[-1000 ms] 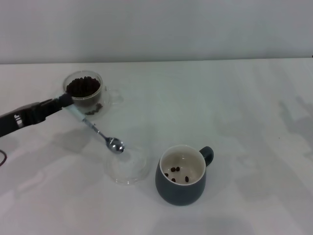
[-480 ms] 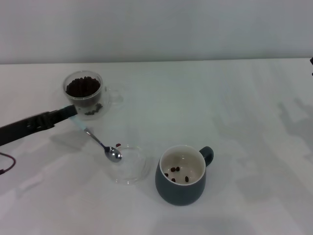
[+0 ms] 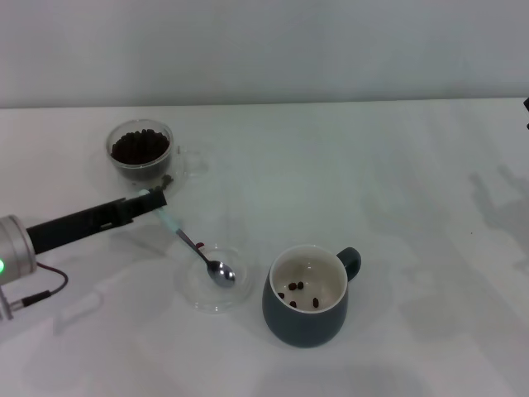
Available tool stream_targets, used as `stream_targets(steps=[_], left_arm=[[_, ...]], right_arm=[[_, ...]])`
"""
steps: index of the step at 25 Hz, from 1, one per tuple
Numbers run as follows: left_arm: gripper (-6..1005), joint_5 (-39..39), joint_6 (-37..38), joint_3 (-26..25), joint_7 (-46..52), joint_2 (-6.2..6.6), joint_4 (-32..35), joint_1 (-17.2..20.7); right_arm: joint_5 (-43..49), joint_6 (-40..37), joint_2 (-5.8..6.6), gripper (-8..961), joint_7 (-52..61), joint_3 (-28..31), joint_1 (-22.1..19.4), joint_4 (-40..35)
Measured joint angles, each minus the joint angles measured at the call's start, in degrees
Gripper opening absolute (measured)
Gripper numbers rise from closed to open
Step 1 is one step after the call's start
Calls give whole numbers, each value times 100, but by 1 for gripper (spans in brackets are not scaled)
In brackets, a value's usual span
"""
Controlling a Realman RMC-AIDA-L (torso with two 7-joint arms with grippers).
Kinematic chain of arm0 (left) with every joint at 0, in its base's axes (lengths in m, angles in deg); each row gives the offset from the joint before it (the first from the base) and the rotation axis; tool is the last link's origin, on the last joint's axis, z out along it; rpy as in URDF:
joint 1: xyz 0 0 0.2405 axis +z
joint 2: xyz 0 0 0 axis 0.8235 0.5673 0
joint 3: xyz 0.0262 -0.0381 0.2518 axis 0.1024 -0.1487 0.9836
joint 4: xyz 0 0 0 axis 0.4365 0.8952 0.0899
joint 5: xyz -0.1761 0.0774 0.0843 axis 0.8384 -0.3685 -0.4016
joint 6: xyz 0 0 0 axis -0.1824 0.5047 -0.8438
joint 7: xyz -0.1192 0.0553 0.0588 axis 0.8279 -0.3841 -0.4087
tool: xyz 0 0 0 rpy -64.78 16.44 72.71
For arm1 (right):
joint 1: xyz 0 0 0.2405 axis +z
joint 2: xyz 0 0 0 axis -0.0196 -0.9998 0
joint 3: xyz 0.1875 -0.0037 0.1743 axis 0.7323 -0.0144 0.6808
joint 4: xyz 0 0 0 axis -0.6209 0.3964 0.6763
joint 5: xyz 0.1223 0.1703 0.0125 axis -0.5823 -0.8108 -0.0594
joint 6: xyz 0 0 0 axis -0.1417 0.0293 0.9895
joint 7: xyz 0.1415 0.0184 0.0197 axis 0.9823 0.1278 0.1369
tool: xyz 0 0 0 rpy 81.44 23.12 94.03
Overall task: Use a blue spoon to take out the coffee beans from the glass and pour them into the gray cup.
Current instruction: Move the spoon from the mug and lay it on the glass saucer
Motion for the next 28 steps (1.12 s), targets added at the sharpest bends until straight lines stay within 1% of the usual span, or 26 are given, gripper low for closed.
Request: stream_targets(steps=[1,2,9,16,21,27,28], left_arm=[[135,-37,-48,0,1,-56,-17,-8],[136,-47,-54,-1,-1,-81,-18,-9],[145,-99,-250,-2,-55,-211,-48,16],[177,-124,-410,1,-65,-247,-149,-16],[199,-94,-555,-18,-67,-273,-180,31],[376,-77,-663,-62,-92,-280,-168,88],[385,-73,-679,-91,-94,-280,-160,96]], right_arm=[[-5,0,0,570,-6,1,0,0],[-12,1,2,570,-12,3,0,-1],[-23,40,18,570,-47,21,54,-52],[-38,57,19,570,-48,36,70,-79],[-23,74,24,570,-33,24,81,-80],[-3,111,21,570,-10,-40,107,-82],[-3,111,21,570,-10,-40,107,-82]])
